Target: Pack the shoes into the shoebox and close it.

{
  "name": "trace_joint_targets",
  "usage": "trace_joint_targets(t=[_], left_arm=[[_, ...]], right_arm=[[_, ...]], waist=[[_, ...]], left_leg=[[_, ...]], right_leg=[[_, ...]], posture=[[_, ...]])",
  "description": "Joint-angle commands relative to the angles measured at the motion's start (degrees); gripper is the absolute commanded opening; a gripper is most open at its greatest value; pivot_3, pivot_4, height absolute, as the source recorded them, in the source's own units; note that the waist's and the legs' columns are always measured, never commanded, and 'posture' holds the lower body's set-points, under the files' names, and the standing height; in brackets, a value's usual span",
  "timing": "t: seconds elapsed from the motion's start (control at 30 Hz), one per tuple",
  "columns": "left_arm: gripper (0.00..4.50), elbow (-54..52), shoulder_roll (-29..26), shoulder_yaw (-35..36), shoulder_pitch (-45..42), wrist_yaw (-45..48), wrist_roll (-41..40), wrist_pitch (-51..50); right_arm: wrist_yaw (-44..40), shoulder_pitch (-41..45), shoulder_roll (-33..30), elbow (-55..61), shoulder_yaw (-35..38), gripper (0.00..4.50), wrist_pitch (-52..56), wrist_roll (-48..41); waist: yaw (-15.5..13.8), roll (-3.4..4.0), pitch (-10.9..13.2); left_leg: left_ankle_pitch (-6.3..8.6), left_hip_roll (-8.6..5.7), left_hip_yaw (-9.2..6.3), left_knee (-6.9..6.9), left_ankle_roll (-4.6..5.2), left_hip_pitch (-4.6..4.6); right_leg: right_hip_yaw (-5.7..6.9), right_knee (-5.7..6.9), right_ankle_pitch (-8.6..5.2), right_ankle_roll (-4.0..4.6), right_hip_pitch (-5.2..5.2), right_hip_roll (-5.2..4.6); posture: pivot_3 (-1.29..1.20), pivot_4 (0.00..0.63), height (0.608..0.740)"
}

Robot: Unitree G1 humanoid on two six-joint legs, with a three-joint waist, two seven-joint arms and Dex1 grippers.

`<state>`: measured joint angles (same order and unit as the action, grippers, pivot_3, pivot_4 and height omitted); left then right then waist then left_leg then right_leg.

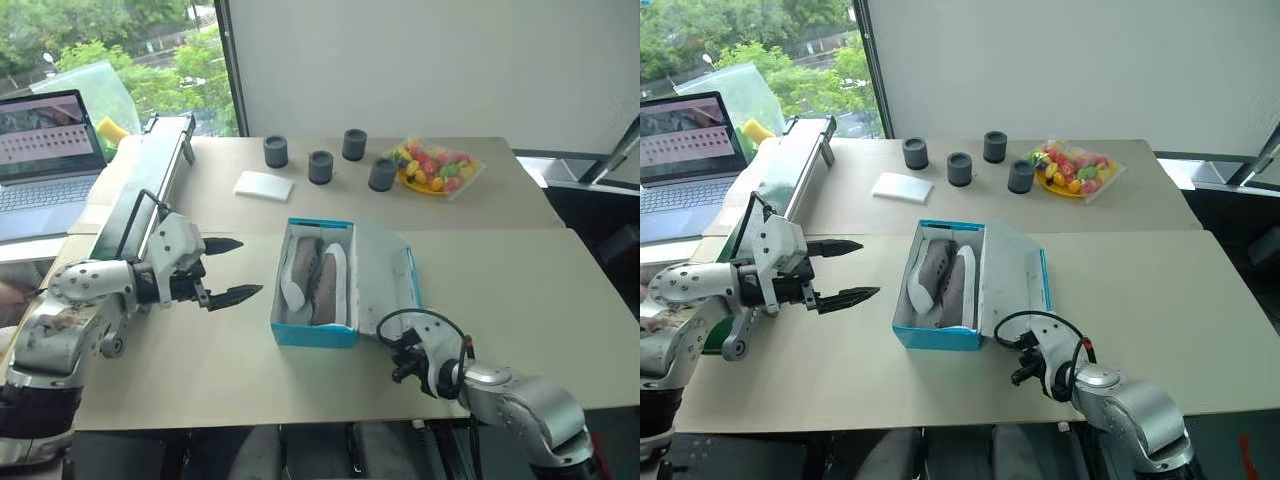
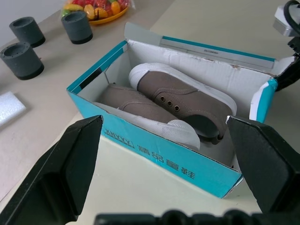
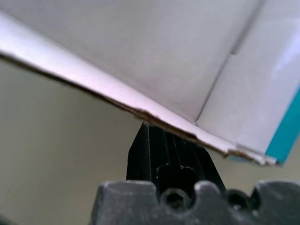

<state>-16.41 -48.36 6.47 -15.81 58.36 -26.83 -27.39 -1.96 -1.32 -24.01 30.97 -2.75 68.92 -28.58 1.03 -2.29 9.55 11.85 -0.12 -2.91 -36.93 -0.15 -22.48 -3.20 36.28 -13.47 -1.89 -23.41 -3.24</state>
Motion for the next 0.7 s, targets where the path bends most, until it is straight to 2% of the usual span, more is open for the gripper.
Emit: trace_joint_targets(t=[0.03, 0.17, 0.3, 0.4, 0.5, 0.57, 0.63, 0.7], left_arm=[[4.50, 0.34, -0.30, -0.46, -1.88, 0.80, 0.62, 1.70], [4.50, 0.70, -0.25, -1.26, -2.63, 1.31, 0.58, 2.05], [4.50, 0.84, -0.27, -1.46, -2.75, 1.42, 0.62, 2.21], [4.50, 0.48, -0.47, -1.36, -2.81, 1.44, 0.46, 2.02], [4.50, 0.54, -0.63, -1.20, -3.04, 1.43, 0.46, 1.99], [4.50, 0.49, -0.70, -1.09, -3.36, 1.15, 0.52, 1.78], [4.50, 0.43, -0.79, -1.02, -3.58, 1.04, 0.51, 1.63], [4.50, 0.36, -0.92, -0.97, -3.72, 1.02, 0.52, 1.53]], right_arm=[[8.72, -1.61, 8.79, -3.73, 8.65, 0.05, -4.84, 4.73], [11.96, -0.67, 21.98, -6.49, 16.89, 0.05, -14.00, 2.26], [9.83, 1.05, 27.80, -10.21, 21.65, 0.05, -20.04, -1.24], [9.34, 3.98, 32.57, -15.48, 29.93, 0.05, -23.05, -11.38], [7.72, 5.80, 33.65, -20.35, 34.57, 0.05, -23.35, -22.34], [5.74, 7.87, 35.00, -24.97, 38.26, 0.05, -21.90, -35.67], [3.77, 9.16, 34.65, -28.34, 39.67, 0.05, -20.97, -43.42], [1.90, 9.63, 33.23, -30.83, 39.82, 0.05, -21.08, -47.02]], waist=[[0.04, -0.02, -0.01], [0.11, 0.01, 0.00], [0.36, 0.07, 0.04], [0.71, 0.18, 0.11], [0.73, 0.27, 0.16], [1.17, 0.22, 0.14], [1.87, 0.23, 0.15], [2.57, 0.31, 0.18]], left_leg=[[0.01, 0.08, 0.01, 0.01, -0.01, 0.19], [0.01, 0.17, 0.00, 0.03, -0.02, 0.18], [0.03, 0.09, 0.07, 0.17, -0.02, 0.14], [0.06, 0.06, 0.13, 0.24, -0.02, 0.05], [0.08, -0.01, 0.16, 0.30, 0.01, 0.01], [0.09, 0.03, 0.26, 0.38, 0.02, 0.01], [0.09, 0.07, 0.30, 0.38, 0.02, 0.05], [0.09, 0.12, 0.32, 0.43, 0.02, 0.13]], right_leg=[[0.00, -0.18, -0.04, 0.08, 0.26, 0.05], [-0.12, -0.27, -0.04, 0.08, 0.19, 0.03], [-0.27, -0.25, 0.21, -0.29, 0.05, -0.03], [-0.30, -0.22, 0.24, -0.25, -0.12, -0.04], [-0.34, -0.20, 0.37, -0.01, -0.14, -0.05], [-0.33, -0.22, 0.37, 0.01, -0.14, 0.01], [-0.36, -0.23, 0.37, 0.01, -0.09, 0.04], [-0.48, -0.21, 0.35, -0.03, -0.10, 0.08]], posture=[[0.00, 0.150, 0.740], [0.00, 0.150, 0.740], [0.00, 0.150, 0.740], [0.00, 0.150, 0.740], [0.00, 0.150, 0.740], [0.00, 0.150, 0.740], [0.00, 0.150, 0.740], [0.00, 0.150, 0.740]])
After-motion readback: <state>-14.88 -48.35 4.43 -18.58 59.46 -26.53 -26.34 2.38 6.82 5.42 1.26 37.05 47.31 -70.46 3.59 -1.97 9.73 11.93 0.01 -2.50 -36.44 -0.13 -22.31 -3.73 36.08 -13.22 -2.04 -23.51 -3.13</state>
